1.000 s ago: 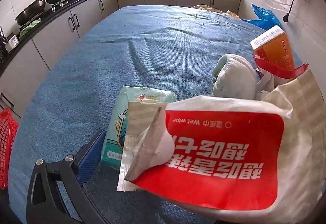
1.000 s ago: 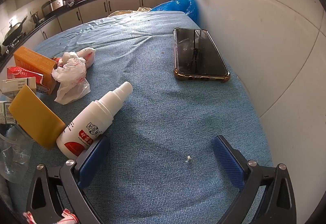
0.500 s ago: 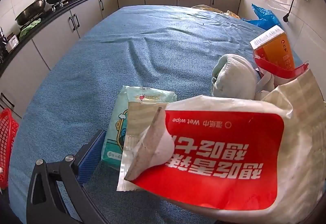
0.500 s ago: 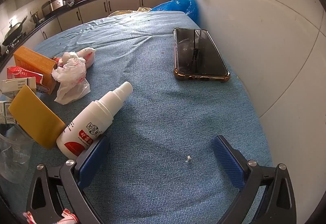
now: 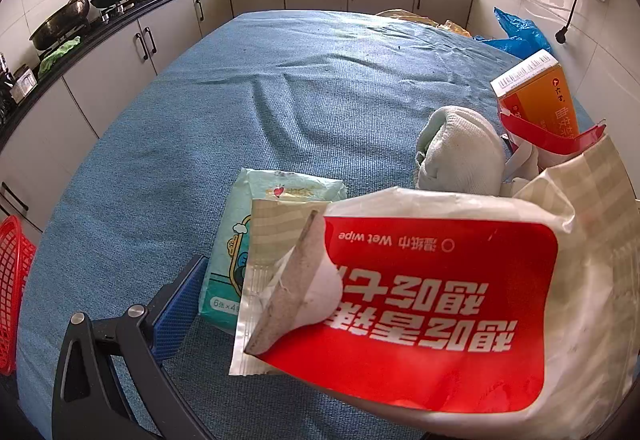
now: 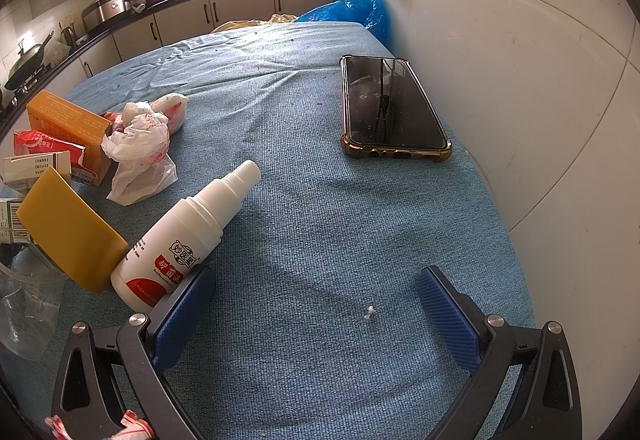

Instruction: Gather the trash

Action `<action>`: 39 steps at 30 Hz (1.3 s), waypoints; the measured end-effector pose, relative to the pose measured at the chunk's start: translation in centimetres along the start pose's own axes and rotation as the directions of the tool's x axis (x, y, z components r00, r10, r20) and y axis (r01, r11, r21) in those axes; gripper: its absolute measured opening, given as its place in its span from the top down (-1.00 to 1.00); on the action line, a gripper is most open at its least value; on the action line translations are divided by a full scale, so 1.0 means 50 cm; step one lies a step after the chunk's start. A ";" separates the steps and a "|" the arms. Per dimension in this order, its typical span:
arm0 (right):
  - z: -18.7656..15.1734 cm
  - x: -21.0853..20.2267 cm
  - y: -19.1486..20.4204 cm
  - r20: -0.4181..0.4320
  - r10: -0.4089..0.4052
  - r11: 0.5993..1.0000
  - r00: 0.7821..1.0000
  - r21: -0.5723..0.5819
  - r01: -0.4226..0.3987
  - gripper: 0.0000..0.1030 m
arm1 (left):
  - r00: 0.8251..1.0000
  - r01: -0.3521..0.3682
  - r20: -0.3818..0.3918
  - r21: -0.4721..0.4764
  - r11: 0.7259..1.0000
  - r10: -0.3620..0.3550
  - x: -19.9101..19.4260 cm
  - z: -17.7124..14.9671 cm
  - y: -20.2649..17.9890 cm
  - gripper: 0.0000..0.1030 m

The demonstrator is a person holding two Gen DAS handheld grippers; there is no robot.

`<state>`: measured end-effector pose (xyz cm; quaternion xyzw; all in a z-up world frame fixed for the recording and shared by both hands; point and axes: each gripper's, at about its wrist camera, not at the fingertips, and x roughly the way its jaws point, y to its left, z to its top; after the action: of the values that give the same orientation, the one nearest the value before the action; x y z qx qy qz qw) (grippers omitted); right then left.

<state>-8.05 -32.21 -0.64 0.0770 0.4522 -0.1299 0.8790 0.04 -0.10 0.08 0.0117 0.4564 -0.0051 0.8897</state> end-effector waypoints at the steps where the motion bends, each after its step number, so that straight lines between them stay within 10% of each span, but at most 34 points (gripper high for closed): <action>1: 0.000 0.000 0.000 0.000 0.000 1.000 1.000 0.000 0.000 -1.00 | 1.000 0.000 0.001 0.000 1.000 0.000 -0.001 -0.001 -0.001 -1.00; 20: -0.003 0.002 0.009 -0.001 -0.008 1.000 1.000 0.024 0.008 -1.00 | 1.000 0.005 -0.005 0.007 1.000 -0.005 0.000 -0.002 0.000 -1.00; 39: -0.065 -0.052 0.026 -0.113 -0.017 0.999 0.994 0.045 0.022 -1.00 | 0.988 0.155 -0.033 0.069 0.986 -0.153 -0.067 -0.055 0.035 -1.00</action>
<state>-11.63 -29.71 -0.38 0.0998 0.4985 -0.1443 0.8489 -4.09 1.72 1.21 0.0082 0.4677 -0.0899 0.8793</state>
